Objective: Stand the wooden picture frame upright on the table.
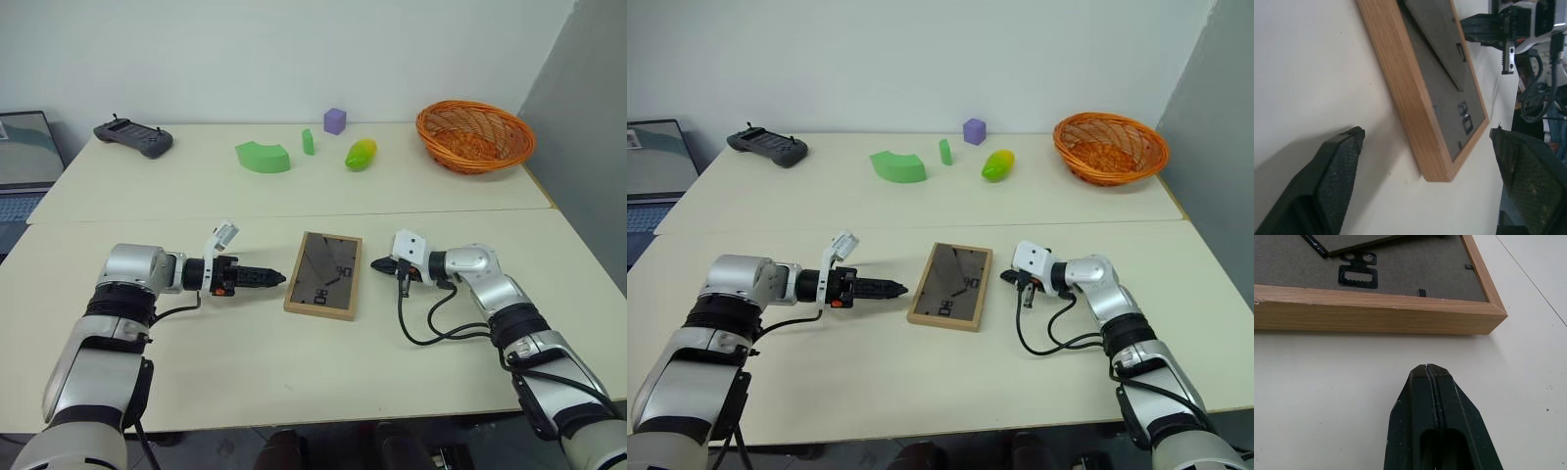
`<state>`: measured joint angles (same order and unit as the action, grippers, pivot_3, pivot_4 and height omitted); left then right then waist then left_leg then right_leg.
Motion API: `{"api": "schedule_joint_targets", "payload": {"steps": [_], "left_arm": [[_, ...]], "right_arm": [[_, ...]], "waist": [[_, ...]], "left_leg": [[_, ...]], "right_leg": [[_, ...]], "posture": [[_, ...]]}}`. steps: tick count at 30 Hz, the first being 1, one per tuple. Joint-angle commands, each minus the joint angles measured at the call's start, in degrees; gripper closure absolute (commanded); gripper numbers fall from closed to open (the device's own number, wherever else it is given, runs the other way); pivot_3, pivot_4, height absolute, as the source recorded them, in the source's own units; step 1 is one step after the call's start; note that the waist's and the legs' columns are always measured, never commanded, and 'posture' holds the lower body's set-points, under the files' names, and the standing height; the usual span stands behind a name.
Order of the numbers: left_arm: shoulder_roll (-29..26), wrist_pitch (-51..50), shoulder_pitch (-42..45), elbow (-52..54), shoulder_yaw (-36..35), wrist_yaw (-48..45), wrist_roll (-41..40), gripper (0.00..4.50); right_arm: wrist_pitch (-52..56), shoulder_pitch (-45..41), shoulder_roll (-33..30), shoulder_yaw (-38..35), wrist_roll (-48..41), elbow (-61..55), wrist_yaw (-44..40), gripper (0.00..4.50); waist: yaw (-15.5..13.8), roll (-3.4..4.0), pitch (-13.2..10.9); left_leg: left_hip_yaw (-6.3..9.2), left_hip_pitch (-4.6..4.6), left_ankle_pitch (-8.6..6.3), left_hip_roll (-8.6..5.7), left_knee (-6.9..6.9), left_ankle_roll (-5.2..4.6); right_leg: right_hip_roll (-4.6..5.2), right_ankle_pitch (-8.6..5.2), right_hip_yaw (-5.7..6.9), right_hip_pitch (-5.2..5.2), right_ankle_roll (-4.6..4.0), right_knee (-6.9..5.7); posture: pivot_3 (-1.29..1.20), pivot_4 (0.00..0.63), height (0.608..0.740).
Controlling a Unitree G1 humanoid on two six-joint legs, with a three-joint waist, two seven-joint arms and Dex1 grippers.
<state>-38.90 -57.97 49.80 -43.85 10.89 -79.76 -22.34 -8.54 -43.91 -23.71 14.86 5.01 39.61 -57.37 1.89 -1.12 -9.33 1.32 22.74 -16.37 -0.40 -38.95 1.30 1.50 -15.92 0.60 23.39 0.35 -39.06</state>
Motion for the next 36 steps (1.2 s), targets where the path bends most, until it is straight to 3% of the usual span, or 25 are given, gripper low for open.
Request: {"api": "schedule_joint_targets", "payload": {"steps": [1, 9, 13, 19, 27, 32, 36], "left_arm": [[3.39, 2.19, 0.82, -3.71, 1.73, -0.84, 2.63, 0.03], [6.95, -6.76, -0.25, 5.17, -0.5, -2.6, -1.65, 0.03], [6.48, -14.15, -5.1, 16.64, -2.21, -0.87, -6.23, 0.03], [5.55, -17.09, -7.77, 21.25, -6.28, 3.99, -9.25, 0.03], [4.83, -14.39, -8.45, 19.96, -9.96, 8.63, -9.61, 1.48], [5.59, -12.45, -10.21, 20.89, -10.22, 10.87, -9.44, 2.7], [6.94, -11.35, -10.7, 21.47, -10.08, 12.63, -9.85, 3.19]], "right_arm": [[0.56, -0.6, 1.56, 0.53, 0.05, -3.33, 0.3, 4.5], [2.9, 0.58, 4.81, 1.52, 0.35, -6.18, 1.24, 4.5], [3.66, 1.16, 5.6, 1.37, 0.39, -6.41, 2.22, 4.5], [4.45, 1.83, 5.66, 1.11, 0.17, -6.67, 3.01, 4.5], [4.49, 2.53, 4.23, 0.44, -0.07, -6.0, 3.39, 4.5], [5.6, 3.74, 4.1, 0.44, -0.67, -8.13, 2.96, 4.5], [6.5, 3.8, 4.18, 0.22, -1.04, -9.31, 2.47, 4.5]], "waist": [[-0.11, 0.01, 0.01], [-0.31, 0.01, 0.02], [0.06, 0.01, 0.02], [0.05, 0.01, 0.02], [-0.06, 0.01, 0.02], [-0.05, 0.01, 0.02], [-0.23, 0.01, 0.02]], "left_leg": [[0.0, 0.0, 0.0, 0.0, 0.0, 0.0], [0.0, 0.01, -0.01, -0.09, -0.02, -0.01], [0.0, 0.05, 0.0, -0.05, -0.02, 0.0], [0.03, 0.05, 0.0, -0.02, 0.0, 0.0], [0.03, 0.04, 0.0, -0.03, -0.01, 0.0], [0.03, 0.04, 0.0, -0.04, -0.01, 0.0], [0.03, 0.04, 0.0, -0.05, -0.01, 0.0]], "right_leg": [[0.0, 0.0, -0.01, 0.0, 0.0, -0.01], [0.13, 0.0, 0.04, -0.05, 0.0, -0.02], [0.12, 0.0, -0.02, 0.02, 0.0, -0.03], [0.09, 0.0, -0.01, 0.06, 0.0, -0.08], [0.1, 0.0, 0.0, 0.05, 0.0, -0.07], [0.1, 0.0, -0.01, 0.05, 0.0, -0.07], [0.12, 0.0, 0.0, 0.02, 0.0, -0.06]], "posture": [[0.0, 0.15, 0.74], [0.0, 0.15, 0.74], [0.0, 0.15, 0.74], [0.0, 0.15, 0.74], [0.0, 0.15, 0.74], [0.0, 0.15, 0.74], [0.0, 0.15, 0.74]]}}
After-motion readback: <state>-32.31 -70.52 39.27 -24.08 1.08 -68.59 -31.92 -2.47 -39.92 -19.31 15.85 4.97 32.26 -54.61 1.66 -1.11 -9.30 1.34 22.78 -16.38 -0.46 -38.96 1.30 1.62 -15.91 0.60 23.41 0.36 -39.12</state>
